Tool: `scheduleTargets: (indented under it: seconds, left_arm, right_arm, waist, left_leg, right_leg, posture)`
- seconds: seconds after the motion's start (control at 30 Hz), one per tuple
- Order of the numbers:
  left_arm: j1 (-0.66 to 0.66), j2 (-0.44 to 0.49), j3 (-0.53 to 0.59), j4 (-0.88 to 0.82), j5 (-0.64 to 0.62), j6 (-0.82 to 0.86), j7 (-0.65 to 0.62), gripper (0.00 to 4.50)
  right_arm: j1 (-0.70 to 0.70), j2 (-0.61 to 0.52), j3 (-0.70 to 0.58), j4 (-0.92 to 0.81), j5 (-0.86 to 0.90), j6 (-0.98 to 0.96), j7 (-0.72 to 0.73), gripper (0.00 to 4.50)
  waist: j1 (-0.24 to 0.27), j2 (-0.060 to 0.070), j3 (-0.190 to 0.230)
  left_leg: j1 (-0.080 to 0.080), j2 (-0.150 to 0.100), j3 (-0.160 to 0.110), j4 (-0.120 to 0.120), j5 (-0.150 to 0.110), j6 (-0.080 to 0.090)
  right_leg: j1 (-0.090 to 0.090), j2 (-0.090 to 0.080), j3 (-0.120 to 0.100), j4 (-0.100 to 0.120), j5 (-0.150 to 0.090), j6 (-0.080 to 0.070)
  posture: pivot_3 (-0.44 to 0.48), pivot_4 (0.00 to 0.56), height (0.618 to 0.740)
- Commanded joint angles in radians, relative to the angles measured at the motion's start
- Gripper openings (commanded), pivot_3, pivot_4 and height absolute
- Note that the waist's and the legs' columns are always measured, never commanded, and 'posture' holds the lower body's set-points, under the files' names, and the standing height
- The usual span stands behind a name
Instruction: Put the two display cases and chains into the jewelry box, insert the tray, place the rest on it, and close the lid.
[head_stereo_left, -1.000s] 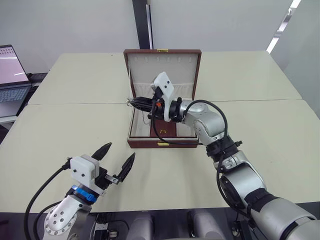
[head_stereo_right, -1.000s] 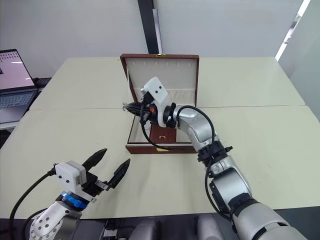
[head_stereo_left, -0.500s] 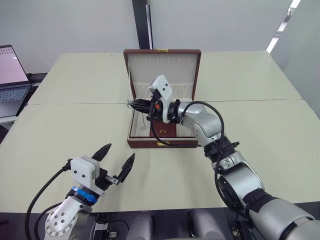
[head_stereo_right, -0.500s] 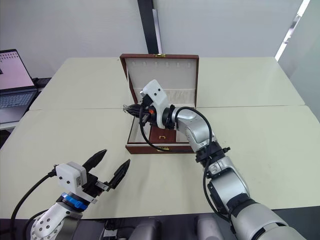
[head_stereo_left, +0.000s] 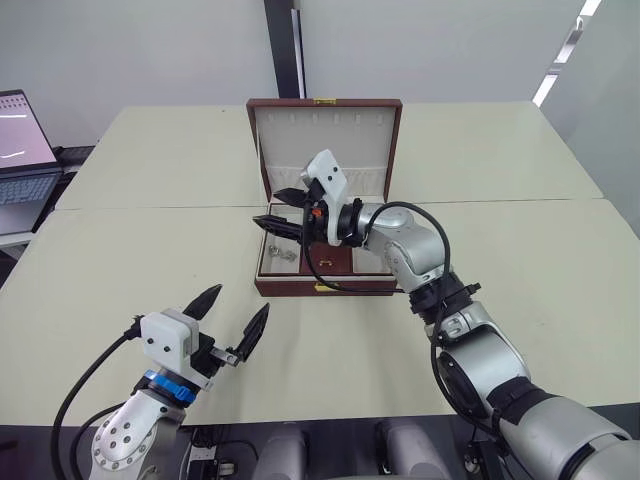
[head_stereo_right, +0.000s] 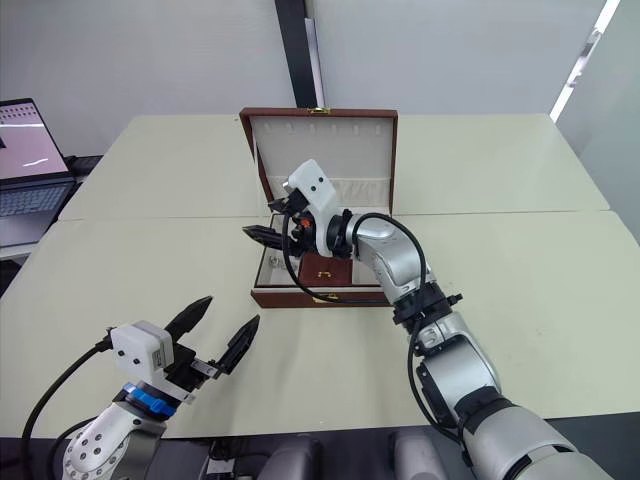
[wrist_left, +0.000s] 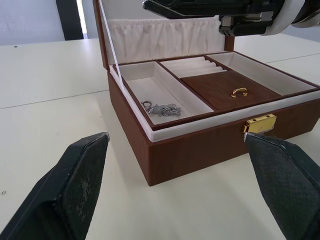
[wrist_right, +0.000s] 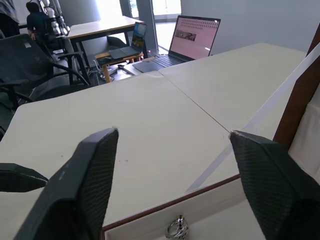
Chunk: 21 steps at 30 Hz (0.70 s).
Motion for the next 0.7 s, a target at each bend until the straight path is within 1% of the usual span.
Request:
scheduleTargets:
  seconds: [0.03, 0.2, 0.37, 0.43, 0.7]
  left_arm:
    - [-0.009, 0.011, 0.001, -0.022, -0.015, 0.005, -0.001, 4.5]
    - [-0.033, 0.033, 0.013, -0.015, -0.032, 0.03, -0.005, 4.5]
    - [-0.09, 0.092, 0.048, 0.014, -0.069, 0.074, -0.036, 4.5]
    - [-0.115, 0.134, 0.071, 0.044, -0.09, 0.091, -0.07, 4.5]
    - [-0.222, 0.314, 0.189, 0.237, -0.162, 0.136, -0.227, 4.5]
  right_arm:
    - [-0.013, 0.0, -0.026, -0.031, 0.007, -0.025, 0.008, 4.48]
    - [0.016, -0.033, -0.032, -0.063, 0.015, -0.032, 0.037, 4.48]
    - [0.09, -0.126, -0.075, -0.144, 0.039, -0.028, 0.078, 4.48]
    - [0.136, -0.177, -0.099, -0.182, 0.047, -0.032, 0.097, 4.48]
    - [0.354, -0.44, -0.223, -0.344, 0.095, -0.021, 0.178, 4.48]
  waist:
    - [0.0, 0.0, 0.0]
    - [0.001, 0.0, 0.0]
    - [0.007, 0.0, 0.0]
    - [0.006, 0.0, 0.0]
    - [0.008, 0.0, 0.0]
  left_leg:
    - [0.0, 0.0, 0.0, 0.0, 0.0, 0.0]
    - [0.0, 0.0, 0.0, 0.0, 0.0, 0.0]
    - [-0.001, -0.001, 0.0, 0.0, 0.0, 0.0]
    - [-0.001, -0.001, 0.0, 0.0, 0.0, 0.0]
    - [-0.001, -0.001, 0.0, 0.0, 0.0, 0.0]
  right_leg:
    - [0.0, 0.0, 0.0, 0.0, 0.0, 0.0]
    - [0.0, 0.0, 0.0, 0.0, 0.0, 0.0]
    - [0.0, 0.0, 0.0, 0.0, 0.0, 0.0]
    - [0.0, 0.0, 0.0, 0.0, 0.0, 0.0]
    - [0.0, 0.0, -0.001, -0.001, 0.0, 0.0]
  posture:
    - [0.0, 0.15, 0.74]
    - [0.0, 0.15, 0.74]
    - [0.0, 0.15, 0.74]
    - [0.0, 0.15, 0.74]
    - [0.0, 0.15, 0.74]
